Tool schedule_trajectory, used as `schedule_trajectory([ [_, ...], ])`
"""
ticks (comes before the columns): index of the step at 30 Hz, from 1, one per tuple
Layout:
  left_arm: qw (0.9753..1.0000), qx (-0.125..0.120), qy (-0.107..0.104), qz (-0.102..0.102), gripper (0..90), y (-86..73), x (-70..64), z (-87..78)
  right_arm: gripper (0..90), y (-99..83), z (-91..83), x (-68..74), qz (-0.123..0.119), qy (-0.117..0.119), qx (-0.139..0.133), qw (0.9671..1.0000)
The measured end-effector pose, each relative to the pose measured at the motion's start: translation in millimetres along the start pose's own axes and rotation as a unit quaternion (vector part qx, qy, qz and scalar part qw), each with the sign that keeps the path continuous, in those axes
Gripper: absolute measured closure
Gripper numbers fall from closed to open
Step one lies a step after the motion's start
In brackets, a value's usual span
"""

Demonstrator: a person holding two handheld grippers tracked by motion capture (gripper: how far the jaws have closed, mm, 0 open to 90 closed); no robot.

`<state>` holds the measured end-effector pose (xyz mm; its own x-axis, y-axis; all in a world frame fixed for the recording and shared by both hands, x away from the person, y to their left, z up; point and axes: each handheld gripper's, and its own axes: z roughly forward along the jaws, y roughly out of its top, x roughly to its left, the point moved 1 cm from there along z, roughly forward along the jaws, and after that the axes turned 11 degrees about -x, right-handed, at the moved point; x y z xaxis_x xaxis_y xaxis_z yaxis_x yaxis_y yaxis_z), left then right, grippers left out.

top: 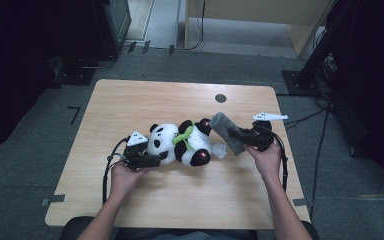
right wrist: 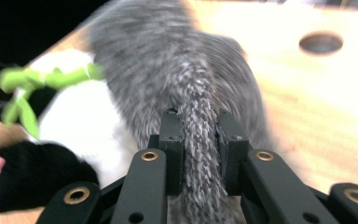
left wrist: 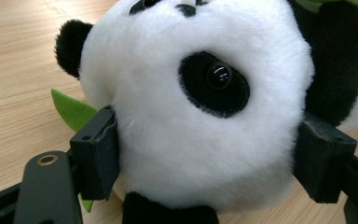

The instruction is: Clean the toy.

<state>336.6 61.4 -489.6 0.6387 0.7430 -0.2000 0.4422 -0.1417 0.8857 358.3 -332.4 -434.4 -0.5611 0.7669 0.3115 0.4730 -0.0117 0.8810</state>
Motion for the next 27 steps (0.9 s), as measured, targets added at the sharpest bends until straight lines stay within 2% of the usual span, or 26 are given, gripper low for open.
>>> schedule_trajectory([
  [4,1.0,-0.001,0.001,0.0,21.2,-0.3,-0.6,0.0,77.3,8.7,-2.9,9.7,-0.012,0.01,-0.012,0.9998],
  [5,1.0,-0.002,0.002,-0.001,21.2,-0.5,-0.9,0.1,77.3,12.6,-1.4,18.3,-0.024,0.018,-0.015,0.9994],
  [6,1.0,-0.002,0.002,-0.001,21.2,-0.5,-0.9,0.1,77.3,12.6,-1.4,18.3,-0.024,0.018,-0.015,0.9994],
  [7,1.0,-0.003,0.003,-0.001,21.1,-0.6,-0.9,0.1,77.3,15.8,2.4,27.8,-0.031,0.03,-0.017,0.9989],
  [8,1.0,-0.004,0.004,-0.002,21.1,-0.6,-1.1,0.2,77.3,15.8,2.4,27.8,-0.031,0.03,-0.017,0.9989],
  [9,1.0,-0.004,0.005,0.0,21.1,-0.6,-1.8,0.1,77.2,18.0,8.4,38.1,-0.038,0.045,-0.014,0.9981],
  [10,1.0,-0.004,0.005,0.0,21.0,-0.6,-1.8,0.1,77.2,18.0,8.4,38.1,-0.038,0.045,-0.014,0.9981],
  [11,1.0,-0.003,0.007,0.0,21.0,-0.5,-2.7,-0.2,77.2,18.6,16.0,48.8,-0.05,0.06,-0.011,0.9969],
  [12,1.0,-0.003,0.007,0.0,21.0,-0.5,-2.7,-0.2,77.2,18.6,16.0,48.8,-0.05,0.06,-0.011,0.9969],
  [13,1.0,-0.003,0.008,0.001,21.0,-0.8,-3.7,-0.5,77.1,17.9,24.9,58.9,-0.06,0.072,-0.003,0.9956],
  [15,0.9999,-0.005,0.01,0.002,21.0,-1.5,-4.6,-0.6,77.0,15.3,34.7,67.3,-0.066,0.084,0.009,0.9942],
  [16,0.9999,-0.005,0.01,0.002,21.0,-1.5,-4.6,-0.6,77.0,15.3,34.7,67.3,-0.066,0.084,0.009,0.9942],
  [17,0.9999,-0.007,0.01,0.002,21.0,-2.1,-4.5,-0.8,76.8,11.9,43.1,72.3,-0.072,0.091,0.021,0.993],
  [18,0.9999,-0.007,0.01,0.002,21.0,-2.1,-4.5,-0.8,76.8,11.9,43.1,72.3,-0.072,0.091,0.021,0.993],
  [19,0.9999,-0.008,0.009,0.003,20.9,-2.6,-4.2,-1.0,76.0,7.1,51.9,75.4,-0.076,0.094,0.033,0.9921],
  [21,0.9999,-0.009,0.009,0.003,20.9,-3.1,-4.4,-1.2,72.6,3.1,58.0,75.4,-0.076,0.096,0.042,0.9917],
  [22,0.9999,-0.009,0.009,0.003,20.9,-3.1,-4.4,-1.2,72.6,3.1,58.0,75.4,-0.076,0.096,0.042,0.9917],
  [25,0.9999,-0.01,0.01,0.001,20.9,-3.2,-4.2,-1.0,61.7,-1.1,64.0,75.0,-0.084,0.094,0.042,0.9911],
  [27,0.9999,-0.011,0.01,-0.002,20.9,-3.1,-4.2,-0.7,59.9,-4.8,66.1,73.9,-0.094,0.091,0.034,0.9908],
])
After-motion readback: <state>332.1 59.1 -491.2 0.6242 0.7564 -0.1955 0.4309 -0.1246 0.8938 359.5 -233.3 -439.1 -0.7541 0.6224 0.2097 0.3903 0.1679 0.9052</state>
